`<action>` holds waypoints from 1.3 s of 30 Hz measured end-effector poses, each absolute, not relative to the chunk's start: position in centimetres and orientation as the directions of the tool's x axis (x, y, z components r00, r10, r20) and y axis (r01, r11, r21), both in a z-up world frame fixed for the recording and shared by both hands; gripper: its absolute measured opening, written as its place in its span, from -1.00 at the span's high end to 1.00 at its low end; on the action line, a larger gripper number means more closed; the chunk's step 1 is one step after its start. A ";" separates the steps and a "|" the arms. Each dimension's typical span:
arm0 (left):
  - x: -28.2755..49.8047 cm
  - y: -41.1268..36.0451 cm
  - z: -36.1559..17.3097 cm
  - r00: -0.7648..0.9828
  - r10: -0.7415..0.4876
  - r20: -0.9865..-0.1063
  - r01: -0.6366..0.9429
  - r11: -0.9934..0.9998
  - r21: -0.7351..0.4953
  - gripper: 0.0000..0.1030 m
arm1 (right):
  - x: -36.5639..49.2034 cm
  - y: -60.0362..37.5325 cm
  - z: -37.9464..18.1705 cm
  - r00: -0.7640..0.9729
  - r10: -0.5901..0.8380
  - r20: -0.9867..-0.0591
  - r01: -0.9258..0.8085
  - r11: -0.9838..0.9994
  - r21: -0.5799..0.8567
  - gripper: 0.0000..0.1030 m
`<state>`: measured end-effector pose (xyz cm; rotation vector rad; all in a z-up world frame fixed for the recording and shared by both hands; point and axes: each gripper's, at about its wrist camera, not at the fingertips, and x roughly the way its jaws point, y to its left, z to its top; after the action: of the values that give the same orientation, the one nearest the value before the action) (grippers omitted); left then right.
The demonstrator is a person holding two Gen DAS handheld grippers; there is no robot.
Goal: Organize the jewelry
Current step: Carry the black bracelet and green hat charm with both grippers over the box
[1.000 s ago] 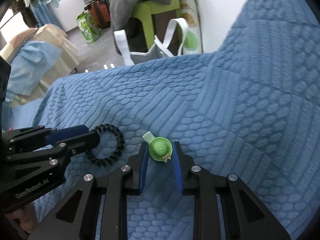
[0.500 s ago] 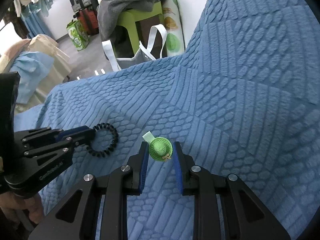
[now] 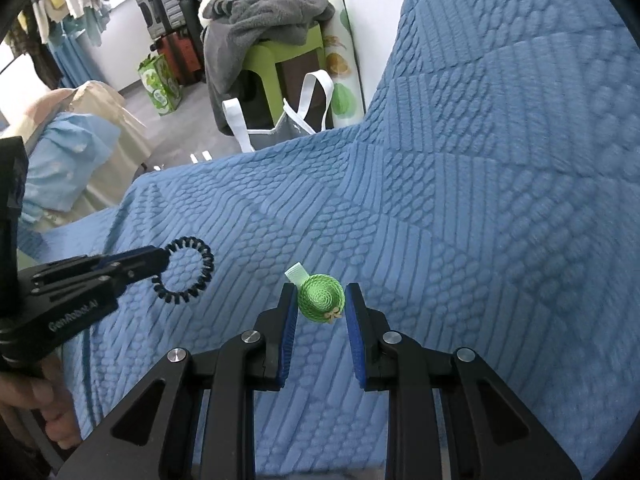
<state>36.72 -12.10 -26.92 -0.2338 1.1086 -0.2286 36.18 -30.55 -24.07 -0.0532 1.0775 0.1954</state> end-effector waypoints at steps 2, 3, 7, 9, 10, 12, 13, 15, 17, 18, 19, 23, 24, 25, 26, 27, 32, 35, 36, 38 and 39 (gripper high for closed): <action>36.0 -11.7 -26.2 0.430 -0.303 -0.850 0.062 0.950 -0.307 0.85 | 35.2 -30.6 -23.6 0.460 0.138 -0.877 -0.181 0.982 0.060 0.58; 35.5 -11.5 -25.7 0.435 -0.303 -0.848 0.059 0.949 -0.309 0.85 | 34.8 -30.5 -23.4 0.462 0.140 -0.876 -0.180 0.982 0.062 0.58; 33.7 -10.8 -23.9 0.455 -0.296 -0.840 0.057 0.951 -0.304 0.85 | 32.7 -30.3 -22.3 0.474 0.144 -0.869 -0.177 0.982 0.066 0.58; 32.8 -10.5 -23.1 0.463 -0.289 -0.838 0.058 0.953 -0.297 0.85 | 31.8 -30.2 -21.7 0.481 0.147 -0.864 -0.178 0.982 0.068 0.58; 32.3 -10.3 -22.8 0.467 -0.285 -0.837 0.056 0.954 -0.294 0.85 | 31.2 -30.0 -21.4 0.486 0.149 -0.861 -0.182 0.981 0.067 0.58; 31.2 -9.9 -22.1 0.476 -0.283 -0.833 0.056 0.955 -0.292 0.85 | 30.2 -29.6 -20.8 0.492 0.150 -0.857 -0.188 0.980 0.063 0.58; 30.7 -9.7 -21.8 0.480 -0.280 -0.831 0.056 0.956 -0.289 0.85 | 29.6 -29.4 -20.5 0.495 0.154 -0.855 -0.192 0.979 0.066 0.58; 29.6 -9.3 -21.2 0.483 -0.277 -0.830 0.052 0.956 -0.289 0.85 | 28.8 -29.0 -20.1 0.498 0.157 -0.853 -0.195 0.979 0.066 0.58; 28.6 -8.7 -20.7 0.488 -0.280 -0.826 0.048 0.954 -0.296 0.85 | 27.9 -28.5 -19.7 0.501 0.160 -0.851 -0.197 0.978 0.068 0.58; 28.0 -8.4 -20.3 0.494 -0.278 -0.824 0.044 0.954 -0.295 0.85 | 27.3 -28.2 -19.5 0.502 0.162 -0.849 -0.199 0.978 0.069 0.58; 27.5 -8.1 -20.0 0.496 -0.277 -0.823 0.040 0.954 -0.297 0.85 | 26.9 -28.0 -19.3 0.504 0.165 -0.848 -0.202 0.977 0.070 0.58; 25.4 -6.8 -18.5 0.513 -0.271 -0.814 0.023 0.953 -0.302 0.85 | 25.2 -26.9 -17.9 0.514 0.180 -0.839 -0.217 0.973 0.076 0.58; 24.9 -6.4 -18.1 0.518 -0.269 -0.812 0.019 0.953 -0.303 0.85 | 24.9 -26.6 -17.6 0.518 0.182 -0.836 -0.220 0.973 0.075 0.58; 24.3 -6.1 -17.6 0.524 -0.268 -0.809 0.014 0.952 -0.306 0.85 | 24.5 -26.2 -17.0 0.524 0.182 -0.832 -0.226 0.972 0.070 0.58; 23.9 -5.7 -17.2 0.528 -0.267 -0.806 0.011 0.951 -0.308 0.85 | 24.2 -25.9 -16.6 0.527 0.184 -0.830 -0.231 0.971 0.069 0.58; 23.5 -5.4 -16.8 0.532 -0.267 -0.803 0.009 0.951 -0.310 0.85 | 24.0 -25.6 -16.2 0.531 0.189 -0.826 -0.236 0.969 0.070 0.58; 21.8 -3.5 -14.4 0.564 -0.250 -0.787 -0.010 0.951 -0.309 0.85 | 23.2 -24.0 -13.8 0.553 0.219 -0.804 -0.257 0.963 0.085 0.58; 21.0 -2.0 -12.9 0.584 -0.241 -0.775 -0.020 0.950 -0.311 0.85 | 22.6 -22.9 -12.3 0.568 0.236 -0.789 -0.279 0.957 0.085 0.58; 20.8 -1.6 -12.4 0.586 -0.236 -0.775 -0.021 0.952 -0.306 0.85 | 22.4 -22.4 -11.8 0.571 0.245 -0.783 -0.288 0.954 0.089 0.58; 20.4 -0.9 -11.5 0.596 -0.224 -0.771 -0.023 0.955 -0.295 0.85 | 22.1 -21.3 -10.6 0.583 0.271 -0.766 -0.309 0.946 0.099 0.58; 20.1 -0.3 -10.9 0.605 -0.220 -0.766 -0.028 0.955 -0.296 0.85 | 22.0 -20.7 -10.1 0.588 0.278 -0.760 -0.319 0.943 0.098 0.58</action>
<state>20.07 -0.27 -10.91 -0.2914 0.9182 -0.1128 22.01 -20.73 -10.12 -0.0503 0.8760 0.3474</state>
